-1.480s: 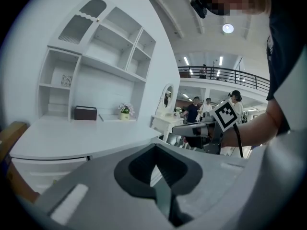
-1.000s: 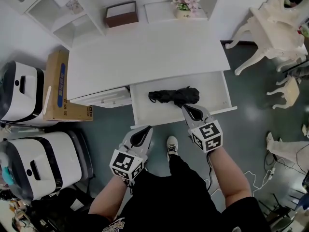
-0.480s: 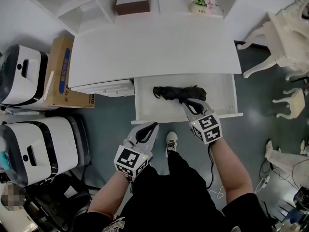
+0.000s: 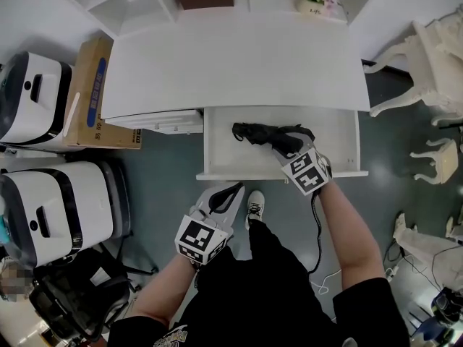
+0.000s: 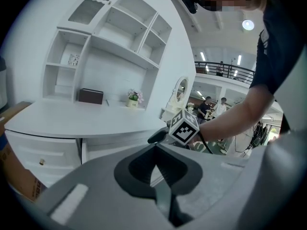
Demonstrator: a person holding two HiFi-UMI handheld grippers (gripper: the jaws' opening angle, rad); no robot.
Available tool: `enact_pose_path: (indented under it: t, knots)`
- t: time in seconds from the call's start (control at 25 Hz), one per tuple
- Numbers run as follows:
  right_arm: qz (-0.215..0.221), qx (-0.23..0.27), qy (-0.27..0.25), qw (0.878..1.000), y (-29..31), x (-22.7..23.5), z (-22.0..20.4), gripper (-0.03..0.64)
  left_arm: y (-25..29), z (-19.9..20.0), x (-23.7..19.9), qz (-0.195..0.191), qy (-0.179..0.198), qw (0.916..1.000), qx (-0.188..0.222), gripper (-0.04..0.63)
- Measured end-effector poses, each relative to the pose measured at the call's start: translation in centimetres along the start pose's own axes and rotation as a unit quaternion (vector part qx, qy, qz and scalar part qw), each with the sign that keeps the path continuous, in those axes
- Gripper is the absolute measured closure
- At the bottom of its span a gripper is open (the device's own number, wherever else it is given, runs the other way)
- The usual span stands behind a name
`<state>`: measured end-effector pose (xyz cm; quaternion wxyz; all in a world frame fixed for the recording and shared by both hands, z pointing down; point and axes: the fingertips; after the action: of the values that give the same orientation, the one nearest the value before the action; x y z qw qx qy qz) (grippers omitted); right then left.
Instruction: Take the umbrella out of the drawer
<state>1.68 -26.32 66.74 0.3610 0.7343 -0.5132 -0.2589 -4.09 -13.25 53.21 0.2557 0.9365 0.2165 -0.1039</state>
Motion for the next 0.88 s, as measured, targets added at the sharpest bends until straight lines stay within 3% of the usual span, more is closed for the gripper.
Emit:
enact_pose_path:
  t: [0.24,0.48,0.88]
  knots:
    - [0.011,-0.073,-0.066,0.995,2.9,0.6,-2.1,0.351,0.1,-0.6,0.1,-0.001,-0.006,1.0000,-0.002,0.594]
    - [0.017,-0.150,-0.131,0.980,5.8,1.5,-4.5,0.318,-0.1,-1.1,-0.1,0.003,-0.018,0.9998,-0.009,0.594]
    - [0.042,-0.192,-0.190,0.962,9.1,1.6,-5.0,0.293,-0.8,-2.0,-0.7,0.020,-0.031,0.9992,-0.015,0.594]
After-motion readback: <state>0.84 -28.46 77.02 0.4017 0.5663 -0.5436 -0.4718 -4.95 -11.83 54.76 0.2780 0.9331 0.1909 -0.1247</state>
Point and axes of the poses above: the fingertips, and each gripper's own axes: y forward along the fingers, x to its right, z out of its top
